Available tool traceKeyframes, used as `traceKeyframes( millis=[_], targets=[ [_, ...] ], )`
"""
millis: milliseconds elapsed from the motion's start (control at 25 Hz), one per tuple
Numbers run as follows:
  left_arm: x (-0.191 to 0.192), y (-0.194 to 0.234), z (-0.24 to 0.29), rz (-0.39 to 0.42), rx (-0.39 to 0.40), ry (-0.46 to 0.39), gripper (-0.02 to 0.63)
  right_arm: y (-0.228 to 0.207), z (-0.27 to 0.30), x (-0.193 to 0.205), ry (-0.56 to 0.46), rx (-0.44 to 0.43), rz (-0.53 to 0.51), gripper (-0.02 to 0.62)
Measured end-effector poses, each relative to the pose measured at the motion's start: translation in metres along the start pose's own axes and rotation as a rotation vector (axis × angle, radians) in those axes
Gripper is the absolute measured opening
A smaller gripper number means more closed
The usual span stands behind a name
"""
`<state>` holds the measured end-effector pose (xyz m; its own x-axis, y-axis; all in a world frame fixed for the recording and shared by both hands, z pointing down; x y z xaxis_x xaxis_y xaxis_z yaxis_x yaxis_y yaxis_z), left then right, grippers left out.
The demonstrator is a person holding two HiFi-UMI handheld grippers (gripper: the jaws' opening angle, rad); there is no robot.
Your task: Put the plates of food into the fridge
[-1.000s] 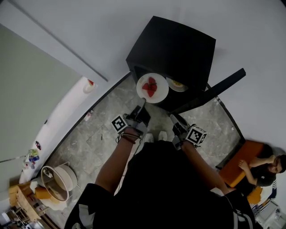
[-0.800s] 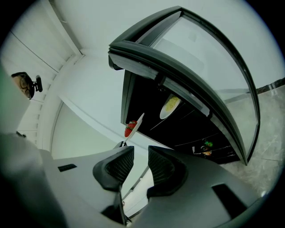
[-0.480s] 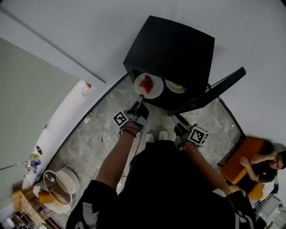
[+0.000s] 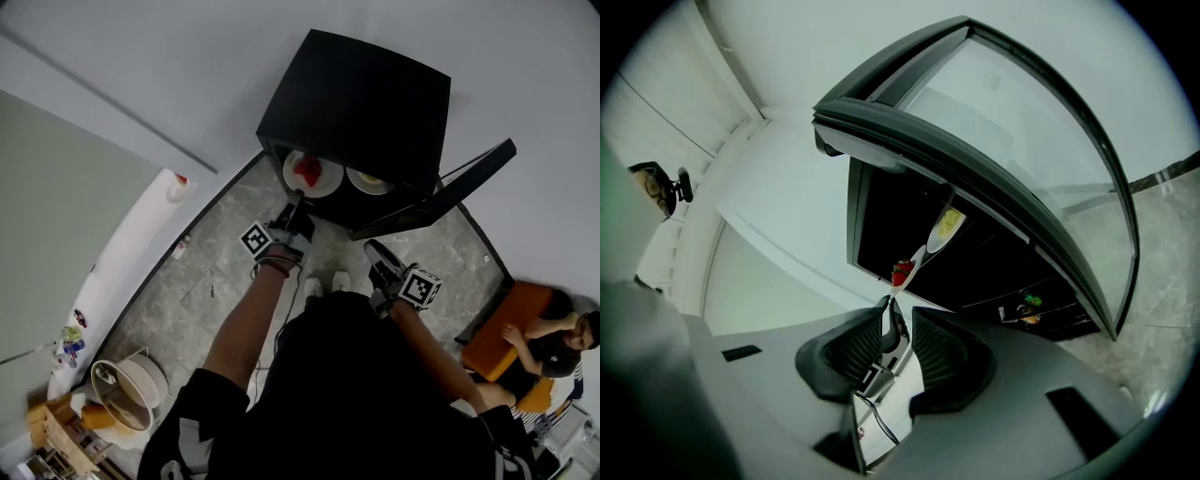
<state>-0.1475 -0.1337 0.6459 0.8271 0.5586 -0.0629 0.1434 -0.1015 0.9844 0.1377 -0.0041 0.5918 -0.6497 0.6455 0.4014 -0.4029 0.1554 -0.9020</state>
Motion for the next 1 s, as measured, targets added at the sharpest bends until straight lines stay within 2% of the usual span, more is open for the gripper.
traceKeyframes(
  millis=[280,840,1000],
  targets=[
    [-0.003,0.014,0.011,-0.004,-0.021,0.008,0.032,-0.003,-0.006,0.002,-0.002,0.011,0.007,0.112],
    [-0.017,0.021,0.039,0.002,-0.035,0.007,0.032,0.009,0.007,0.004,0.075,-0.038,-0.107,0.112],
    [-0.017,0.022,0.049,-0.003,-0.041,0.006,0.032,0.012,0.01,0.004,0.074,-0.038,-0.108,0.112]
  ],
)
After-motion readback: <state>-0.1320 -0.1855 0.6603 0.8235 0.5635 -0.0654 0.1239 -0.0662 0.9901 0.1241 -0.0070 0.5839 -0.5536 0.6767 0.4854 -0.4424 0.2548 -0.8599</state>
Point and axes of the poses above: the fingertips, and each gripper's own axes: z forward along the fingers, y to its left, x out of its underside, the point moved 10 cm from there along -z, backward along the fingers, and after that the axes turned 1 degree about z, right-handed, at the moved point
